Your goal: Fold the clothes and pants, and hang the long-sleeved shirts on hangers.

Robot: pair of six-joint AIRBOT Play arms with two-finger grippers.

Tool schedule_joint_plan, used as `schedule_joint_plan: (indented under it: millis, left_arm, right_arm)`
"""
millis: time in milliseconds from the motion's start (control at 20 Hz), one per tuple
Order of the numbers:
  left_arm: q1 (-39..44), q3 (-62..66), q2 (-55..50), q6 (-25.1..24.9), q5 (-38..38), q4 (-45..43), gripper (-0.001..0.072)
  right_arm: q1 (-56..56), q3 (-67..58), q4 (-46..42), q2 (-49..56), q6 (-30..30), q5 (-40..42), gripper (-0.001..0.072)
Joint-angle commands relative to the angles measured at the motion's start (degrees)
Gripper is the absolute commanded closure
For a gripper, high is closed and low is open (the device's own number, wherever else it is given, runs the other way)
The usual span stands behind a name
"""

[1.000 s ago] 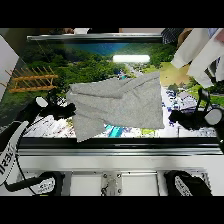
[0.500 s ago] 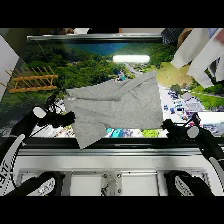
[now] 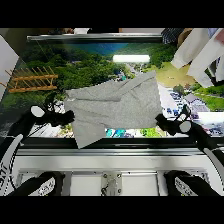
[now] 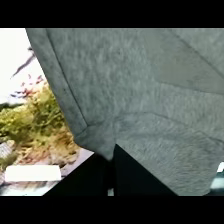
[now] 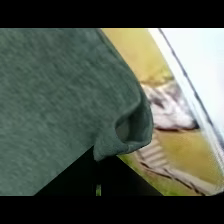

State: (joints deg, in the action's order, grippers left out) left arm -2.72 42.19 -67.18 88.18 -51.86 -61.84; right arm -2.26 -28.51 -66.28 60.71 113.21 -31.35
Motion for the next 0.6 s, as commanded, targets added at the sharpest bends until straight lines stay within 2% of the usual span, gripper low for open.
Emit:
schedule_joint_plan:
  millis: [0,150,250,400,550]
  left_arm:
    - [-1.57,9.81,5.49,0.07,-5.44,0.09,0.0691]
    - [-1.73,25.86,16.41,0.92,-9.7,0.63,0.0691]
    - [0.02,35.95,23.34,2.03,-9.97,0.5,0.0691]
    - [4.07,46.93,31.32,4.35,-8.87,0.39,0.0692]
    - [7.34,52.39,36.57,6.67,-6.51,0.26,0.0692]
  right_arm:
    - [-3.26,-13.6,-5.97,-3.3,-9.97,-10.86,0.0694]
    - [-7.21,-35.87,-9.2,-8.17,-17.09,-24.44,0.0694]
    - [-8.02,-49.22,-9.29,-11.32,-18.95,-30.21,0.0694]
    - [-8.0,-61.77,-9.2,-16.48,-18.95,-32.79,0.0694]
    - [-8.0,-66.34,-9.22,-21.81,-18.93,-32.79,0.0694]
